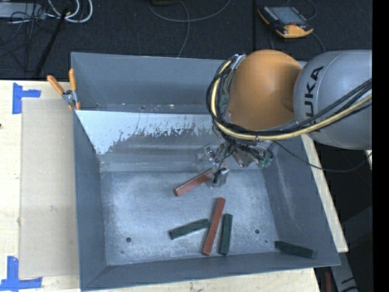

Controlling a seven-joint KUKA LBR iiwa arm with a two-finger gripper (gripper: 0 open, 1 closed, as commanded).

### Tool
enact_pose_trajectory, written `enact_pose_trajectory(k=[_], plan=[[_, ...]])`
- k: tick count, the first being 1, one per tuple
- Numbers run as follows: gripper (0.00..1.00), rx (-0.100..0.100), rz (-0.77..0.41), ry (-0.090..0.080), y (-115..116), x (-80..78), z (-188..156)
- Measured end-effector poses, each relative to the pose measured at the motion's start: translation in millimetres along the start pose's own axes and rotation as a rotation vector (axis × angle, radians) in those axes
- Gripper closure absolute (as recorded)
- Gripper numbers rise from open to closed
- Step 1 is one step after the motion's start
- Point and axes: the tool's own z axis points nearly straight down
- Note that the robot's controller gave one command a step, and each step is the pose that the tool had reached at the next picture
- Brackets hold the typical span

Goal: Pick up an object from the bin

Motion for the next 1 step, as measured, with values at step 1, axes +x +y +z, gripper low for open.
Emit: enact_pose_trajectory(k=[1], plan=[[1.0, -0.002, -0.027, 0.002, 9.2, -12.8, -34.4]])
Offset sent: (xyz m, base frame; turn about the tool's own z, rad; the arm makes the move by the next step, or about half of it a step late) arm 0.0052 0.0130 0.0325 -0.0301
